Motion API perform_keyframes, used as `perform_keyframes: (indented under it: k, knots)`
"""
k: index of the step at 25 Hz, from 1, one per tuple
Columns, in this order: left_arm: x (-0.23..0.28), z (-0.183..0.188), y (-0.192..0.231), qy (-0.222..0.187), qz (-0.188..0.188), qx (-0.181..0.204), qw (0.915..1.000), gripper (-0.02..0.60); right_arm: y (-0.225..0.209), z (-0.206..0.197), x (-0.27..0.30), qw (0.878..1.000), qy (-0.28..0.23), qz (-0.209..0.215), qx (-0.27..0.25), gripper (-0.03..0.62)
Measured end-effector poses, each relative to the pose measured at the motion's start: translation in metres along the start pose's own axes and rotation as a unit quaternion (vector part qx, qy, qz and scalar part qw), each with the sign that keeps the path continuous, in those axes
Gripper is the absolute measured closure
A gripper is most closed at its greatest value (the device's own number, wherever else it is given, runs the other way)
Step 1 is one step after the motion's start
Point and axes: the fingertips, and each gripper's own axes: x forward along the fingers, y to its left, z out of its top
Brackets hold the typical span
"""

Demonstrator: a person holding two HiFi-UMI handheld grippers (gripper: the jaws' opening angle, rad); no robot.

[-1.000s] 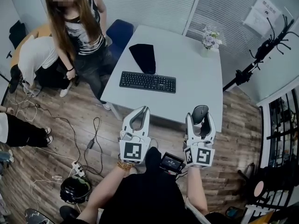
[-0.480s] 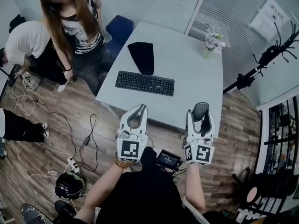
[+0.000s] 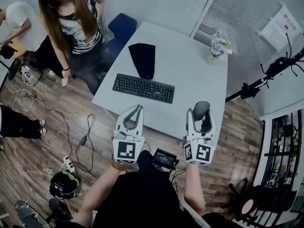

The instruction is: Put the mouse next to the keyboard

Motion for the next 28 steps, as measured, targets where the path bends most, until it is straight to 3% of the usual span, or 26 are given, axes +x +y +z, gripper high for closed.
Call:
perform_keyframes:
  k: [14,17,28]
  knots:
    - [0.049,-0.008,0.021,0.019,0.047,0.002,0.9987,0.569,-0.036,-0.016,0.079,1.000,0.004,0.019,0.001,0.299]
    - [0.060,-0.006,0.025,0.008,0.055,0.007,0.9984,0.569,-0.043,-0.020,0.094,1.000,0.005,0.022,0.001,0.298]
    - [0.081,-0.011,0.017,0.016,0.063,0.004,0.9979,0.569,-0.068,-0.033,0.118,1.000,0.011,0.023,-0.003,0.299]
